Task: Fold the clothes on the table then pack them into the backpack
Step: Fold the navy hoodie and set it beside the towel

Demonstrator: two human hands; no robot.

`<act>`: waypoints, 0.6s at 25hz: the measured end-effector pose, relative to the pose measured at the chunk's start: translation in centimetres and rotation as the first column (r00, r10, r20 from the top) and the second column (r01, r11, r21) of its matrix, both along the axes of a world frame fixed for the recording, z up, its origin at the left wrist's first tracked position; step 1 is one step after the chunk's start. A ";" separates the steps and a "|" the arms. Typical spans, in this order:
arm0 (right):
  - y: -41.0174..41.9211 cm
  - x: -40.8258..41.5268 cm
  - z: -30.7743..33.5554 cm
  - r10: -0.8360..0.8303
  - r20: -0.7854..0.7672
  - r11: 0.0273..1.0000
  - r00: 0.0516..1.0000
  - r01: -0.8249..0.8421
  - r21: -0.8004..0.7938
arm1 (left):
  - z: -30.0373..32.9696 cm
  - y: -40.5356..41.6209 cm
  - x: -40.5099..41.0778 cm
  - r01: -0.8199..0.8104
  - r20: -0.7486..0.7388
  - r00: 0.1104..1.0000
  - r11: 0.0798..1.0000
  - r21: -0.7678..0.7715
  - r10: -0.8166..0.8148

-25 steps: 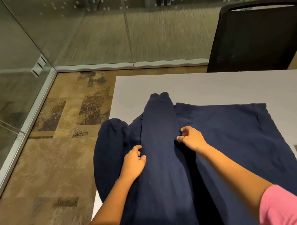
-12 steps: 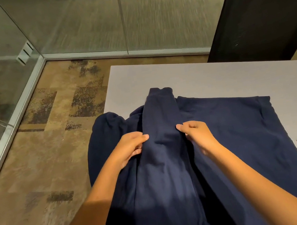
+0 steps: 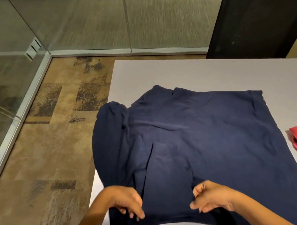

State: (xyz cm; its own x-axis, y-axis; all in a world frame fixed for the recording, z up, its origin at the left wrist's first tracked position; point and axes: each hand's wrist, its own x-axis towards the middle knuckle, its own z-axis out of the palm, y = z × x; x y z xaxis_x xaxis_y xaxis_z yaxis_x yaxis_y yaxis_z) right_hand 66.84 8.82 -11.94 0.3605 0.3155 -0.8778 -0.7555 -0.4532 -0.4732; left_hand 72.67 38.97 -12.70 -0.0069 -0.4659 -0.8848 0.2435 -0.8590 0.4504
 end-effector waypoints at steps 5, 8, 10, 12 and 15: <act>0.4 0.1 -0.5 0.124 0.012 0.984 0.992 -0.122 -0.130 | -0.2 -1.5 0.1 0.232 0.041 0.970 0.963 0.135 -0.239; -0.3 4.7 -0.3 0.080 0.167 0.977 0.983 -0.044 -0.210 | 1.7 -1.9 4.9 0.165 0.115 0.977 0.978 0.129 -0.180; -0.7 8.6 -0.7 0.014 0.346 0.952 0.938 0.093 -0.291 | 2.7 -2.7 8.8 -0.068 0.353 0.934 0.996 0.050 0.046; -0.7 12.8 -0.9 0.034 0.543 0.900 0.839 0.211 -0.382 | 2.8 -3.6 13.1 -0.339 0.628 0.706 0.935 -0.104 0.326; -0.1 19.0 -1.2 0.214 0.713 0.814 0.668 0.282 -0.508 | 1.5 -4.9 19.5 -0.422 0.844 0.385 0.884 -0.200 0.375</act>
